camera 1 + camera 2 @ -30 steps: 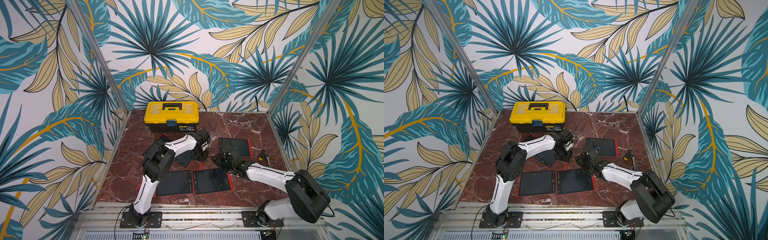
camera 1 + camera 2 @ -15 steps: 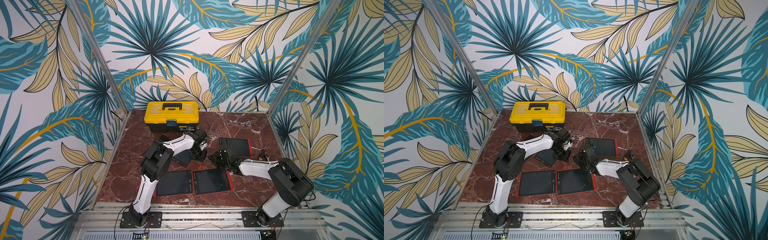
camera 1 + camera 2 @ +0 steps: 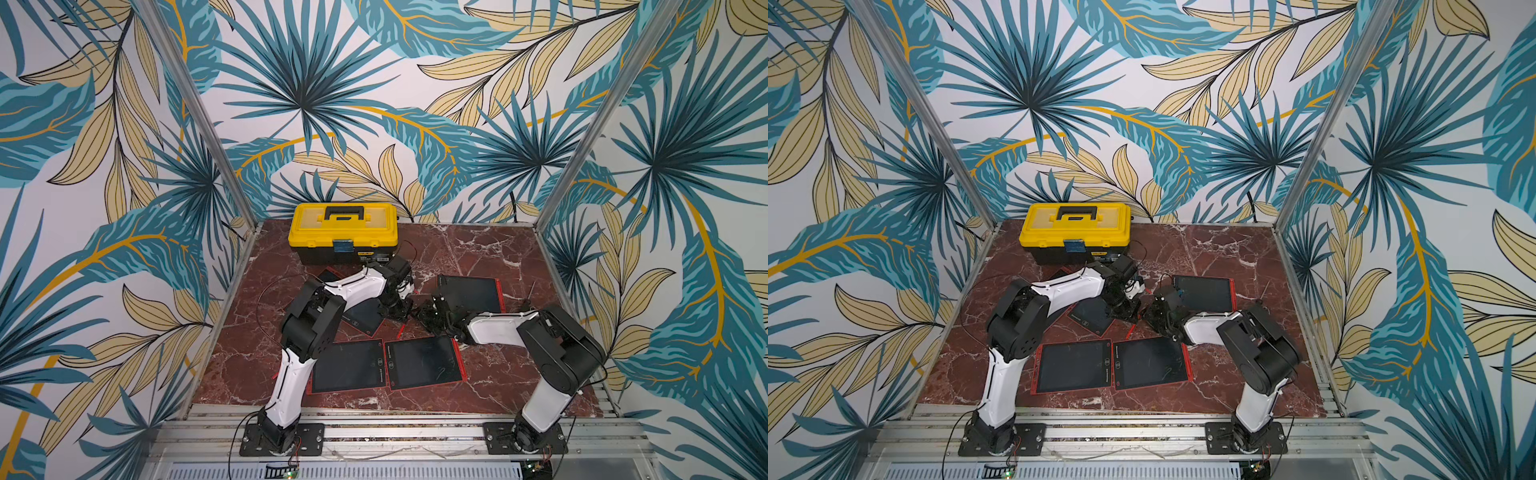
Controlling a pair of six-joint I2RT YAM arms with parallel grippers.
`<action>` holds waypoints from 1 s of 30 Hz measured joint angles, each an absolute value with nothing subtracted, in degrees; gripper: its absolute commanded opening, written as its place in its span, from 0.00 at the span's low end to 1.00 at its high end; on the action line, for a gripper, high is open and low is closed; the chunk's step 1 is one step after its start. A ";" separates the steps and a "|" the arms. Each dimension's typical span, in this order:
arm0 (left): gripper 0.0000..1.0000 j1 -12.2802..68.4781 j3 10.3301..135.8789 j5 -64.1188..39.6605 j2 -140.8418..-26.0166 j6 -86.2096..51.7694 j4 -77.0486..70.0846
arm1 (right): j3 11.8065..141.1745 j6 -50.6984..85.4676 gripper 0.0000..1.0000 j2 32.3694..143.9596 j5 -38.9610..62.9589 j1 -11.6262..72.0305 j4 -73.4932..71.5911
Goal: Place the stylus back onto the writing tablet
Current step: Pick up the stylus from the center of the board.
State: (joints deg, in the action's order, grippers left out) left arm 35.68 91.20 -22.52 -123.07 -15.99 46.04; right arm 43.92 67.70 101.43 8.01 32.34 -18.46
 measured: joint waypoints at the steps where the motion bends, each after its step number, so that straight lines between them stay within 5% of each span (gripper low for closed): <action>1: 0.11 35.64 91.20 -22.74 -123.07 -15.92 46.00 | 44.05 67.72 0.26 101.73 8.05 32.34 -18.63; 30: 0.13 34.76 90.24 -26.41 -121.71 -15.79 45.15 | 45.56 68.77 0.08 105.41 9.08 32.27 -22.41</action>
State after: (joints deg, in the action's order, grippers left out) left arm 34.76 90.24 -26.41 -121.71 -15.79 45.15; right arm 45.56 68.77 105.41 9.08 32.27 -22.41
